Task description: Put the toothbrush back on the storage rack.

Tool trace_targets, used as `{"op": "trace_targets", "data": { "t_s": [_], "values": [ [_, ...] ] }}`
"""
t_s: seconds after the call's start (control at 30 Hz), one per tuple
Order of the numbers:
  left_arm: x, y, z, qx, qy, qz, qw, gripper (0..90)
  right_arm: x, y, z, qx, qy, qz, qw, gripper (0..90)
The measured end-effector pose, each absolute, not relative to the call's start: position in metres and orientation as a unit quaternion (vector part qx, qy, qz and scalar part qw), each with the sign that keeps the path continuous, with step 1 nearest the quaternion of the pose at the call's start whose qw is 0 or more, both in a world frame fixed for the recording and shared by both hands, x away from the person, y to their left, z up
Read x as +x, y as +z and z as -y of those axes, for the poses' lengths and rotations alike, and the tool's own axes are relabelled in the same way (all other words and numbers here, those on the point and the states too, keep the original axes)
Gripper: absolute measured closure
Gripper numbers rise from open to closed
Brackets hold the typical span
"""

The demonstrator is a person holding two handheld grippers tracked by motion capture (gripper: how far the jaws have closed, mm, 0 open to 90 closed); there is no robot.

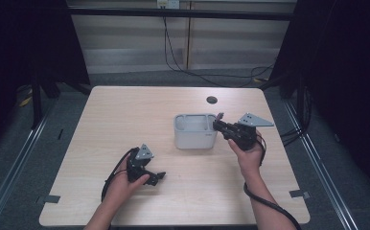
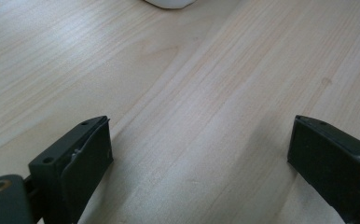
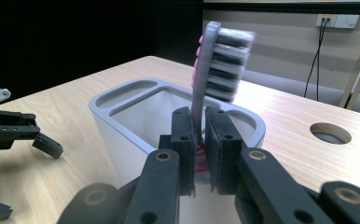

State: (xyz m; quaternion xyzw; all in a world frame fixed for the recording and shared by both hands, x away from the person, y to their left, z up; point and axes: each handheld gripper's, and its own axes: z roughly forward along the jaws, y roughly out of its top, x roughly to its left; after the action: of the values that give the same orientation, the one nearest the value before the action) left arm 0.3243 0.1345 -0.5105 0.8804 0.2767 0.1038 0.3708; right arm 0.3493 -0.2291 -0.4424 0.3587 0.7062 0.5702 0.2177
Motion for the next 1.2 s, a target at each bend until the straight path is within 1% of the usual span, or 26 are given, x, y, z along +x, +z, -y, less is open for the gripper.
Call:
{"op": "trace_targets", "data": {
  "t_s": [0.3, 0.5, 1.0, 1.2],
  "values": [
    [0.3243, -0.5105, -0.1345, 0.88, 0.104, -0.277, 0.371, 5.9, 0.3494, -0.4406, 0.2307, 0.359, 0.571, -0.704, 0.221, 75.7],
    [0.3243, -0.5105, -0.1345, 0.88, 0.104, -0.277, 0.371, 5.9, 0.3495, -0.4417, 0.2315, 0.361, 0.566, -0.707, 0.223, 66.6],
    [0.3243, -0.5105, -0.1345, 0.881, 0.104, -0.277, 0.371, 5.9, 0.3501, -0.4417, 0.2323, 0.367, 0.563, -0.709, 0.214, 53.5],
    [0.3243, -0.5105, -0.1345, 0.88, 0.104, -0.277, 0.371, 6.0, 0.3503, -0.4418, 0.2332, 0.374, 0.557, -0.712, 0.208, 45.8]
  ]
}}
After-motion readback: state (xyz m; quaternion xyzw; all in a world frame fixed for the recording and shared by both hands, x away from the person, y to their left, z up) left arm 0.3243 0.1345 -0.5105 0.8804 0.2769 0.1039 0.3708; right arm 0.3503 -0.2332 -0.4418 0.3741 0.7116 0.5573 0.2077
